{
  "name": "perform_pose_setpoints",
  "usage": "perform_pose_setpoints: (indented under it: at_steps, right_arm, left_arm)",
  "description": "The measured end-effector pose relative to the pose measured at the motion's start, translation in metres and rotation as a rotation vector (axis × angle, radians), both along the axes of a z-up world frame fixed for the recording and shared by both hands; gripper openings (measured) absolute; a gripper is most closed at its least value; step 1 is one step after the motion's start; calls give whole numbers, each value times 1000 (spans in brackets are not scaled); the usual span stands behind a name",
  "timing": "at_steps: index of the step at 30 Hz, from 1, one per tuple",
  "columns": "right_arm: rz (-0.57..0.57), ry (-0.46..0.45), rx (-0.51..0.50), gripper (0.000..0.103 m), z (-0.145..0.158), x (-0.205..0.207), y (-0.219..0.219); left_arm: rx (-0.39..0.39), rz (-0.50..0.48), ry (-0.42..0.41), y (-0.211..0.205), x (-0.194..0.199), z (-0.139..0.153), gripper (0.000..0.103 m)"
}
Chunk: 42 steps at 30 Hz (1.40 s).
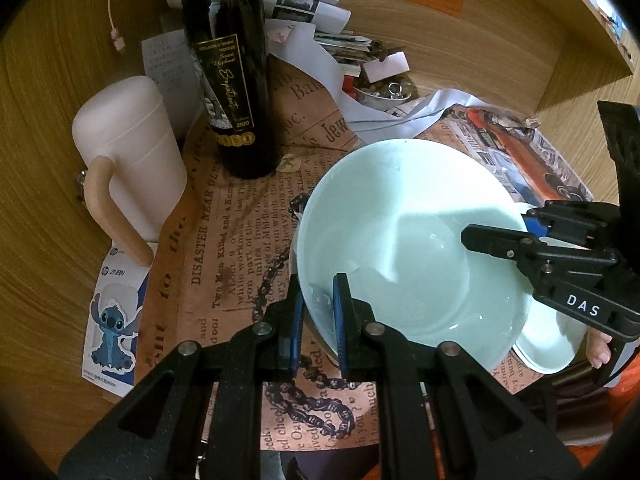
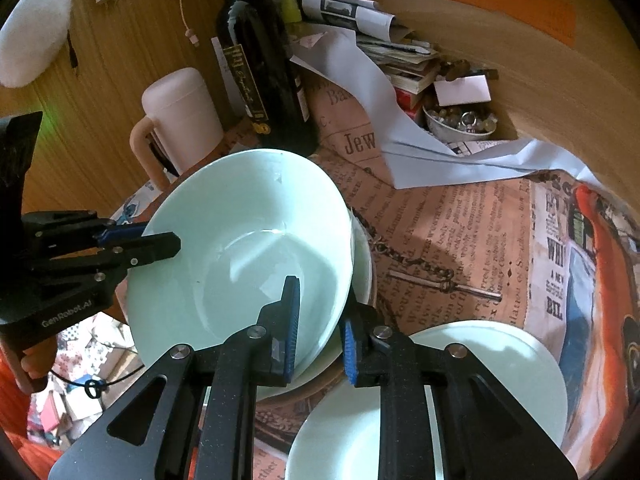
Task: Organize plates and bowls
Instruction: 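Lower the mint green bowl into the white bowl and open the left tool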
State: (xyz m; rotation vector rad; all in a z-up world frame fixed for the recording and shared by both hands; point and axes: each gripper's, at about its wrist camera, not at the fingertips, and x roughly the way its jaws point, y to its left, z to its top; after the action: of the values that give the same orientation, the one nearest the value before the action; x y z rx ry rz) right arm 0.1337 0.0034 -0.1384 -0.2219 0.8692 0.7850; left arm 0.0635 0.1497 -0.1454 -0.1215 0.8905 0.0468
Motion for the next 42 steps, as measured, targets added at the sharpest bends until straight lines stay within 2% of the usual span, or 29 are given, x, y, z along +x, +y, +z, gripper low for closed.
perform_pose_setpoints:
  at_steps: [6,11,13,16,20,22,24,26,31,33,42]
  right_arm:
    - [2,-43,-25,21,4,-3,1]
    - [6,-43,-33,21,3,-1,2]
    - [9,-45,-40,22,4,-2,2]
    - [14,-48,-50,23,5,-3,2]
    - [21,-40,-54,25,8,-4,2]
    - [22,-38,-51,29,10,-4,0]
    - [3,-83,-65,51,13,-8,-3]
    - [-6,-130,-57,59,19,-13,-8]
    - [-29,-132,-39,59,25,-9,-18]
    - [-38,-117,-36,59,21,-5,-20]
    - [-47,-24,-6,61,0,8,-19]
  left_arm:
    - [11,10,0,0,-1,-1,13]
    - [8,13,-4,2,-2,1,14]
    - [11,15,-13,2,-3,3,17]
    - [20,21,-40,2,-7,8,28]
    - [32,27,-89,2,-12,18,49]
    - [41,30,-115,2,-16,22,53]
    - [52,31,-132,1,-19,26,58]
    - [50,29,-145,1,-22,29,63]
    - [38,33,-155,3,-26,31,69]
    - [28,38,-151,4,-26,30,77]
    - [-45,60,-72,15,-17,1,78]
